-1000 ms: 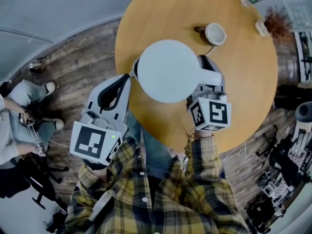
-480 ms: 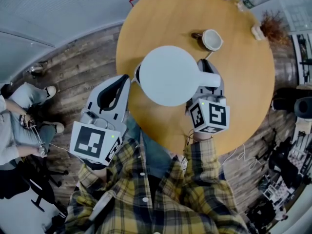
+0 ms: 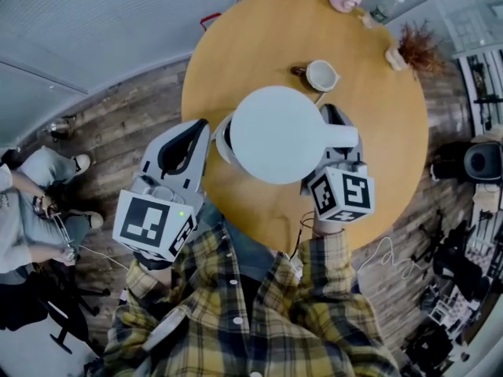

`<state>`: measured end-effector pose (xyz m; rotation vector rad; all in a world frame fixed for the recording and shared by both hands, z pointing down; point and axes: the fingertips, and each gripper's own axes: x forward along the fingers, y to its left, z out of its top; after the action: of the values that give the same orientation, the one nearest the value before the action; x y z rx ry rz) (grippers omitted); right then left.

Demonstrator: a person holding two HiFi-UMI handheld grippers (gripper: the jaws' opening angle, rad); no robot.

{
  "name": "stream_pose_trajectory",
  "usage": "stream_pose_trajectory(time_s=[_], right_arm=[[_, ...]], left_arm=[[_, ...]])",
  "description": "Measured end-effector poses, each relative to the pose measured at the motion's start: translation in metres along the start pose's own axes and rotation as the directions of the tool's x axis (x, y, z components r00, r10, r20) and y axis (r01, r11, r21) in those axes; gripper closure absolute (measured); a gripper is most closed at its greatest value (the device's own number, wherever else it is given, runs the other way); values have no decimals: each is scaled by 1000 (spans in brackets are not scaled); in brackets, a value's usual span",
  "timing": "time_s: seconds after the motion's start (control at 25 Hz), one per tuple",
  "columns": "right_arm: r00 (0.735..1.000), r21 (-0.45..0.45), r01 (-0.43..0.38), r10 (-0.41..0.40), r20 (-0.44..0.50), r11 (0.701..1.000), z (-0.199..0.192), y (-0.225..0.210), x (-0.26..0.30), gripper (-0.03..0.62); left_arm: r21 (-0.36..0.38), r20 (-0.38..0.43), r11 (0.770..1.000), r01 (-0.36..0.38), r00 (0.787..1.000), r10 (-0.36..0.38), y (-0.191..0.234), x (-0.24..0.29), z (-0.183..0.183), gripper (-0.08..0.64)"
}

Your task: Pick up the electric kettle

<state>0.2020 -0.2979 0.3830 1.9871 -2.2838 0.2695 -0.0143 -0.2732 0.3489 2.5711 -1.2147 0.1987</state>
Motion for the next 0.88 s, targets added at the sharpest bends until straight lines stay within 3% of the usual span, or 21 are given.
stream_pose_trajectory(time_s=[0.44,0.88], right_arm=[[1000,-18,-10,11,28,1000,52,-8,-44,545],[999,-11,-7,7,35,1000,69,-10,-91,545]], left_arm=[[47,61,997,57,996,-60,-33,3,46,557],[94,71,988,126,989,-133,-68,4,57,557]])
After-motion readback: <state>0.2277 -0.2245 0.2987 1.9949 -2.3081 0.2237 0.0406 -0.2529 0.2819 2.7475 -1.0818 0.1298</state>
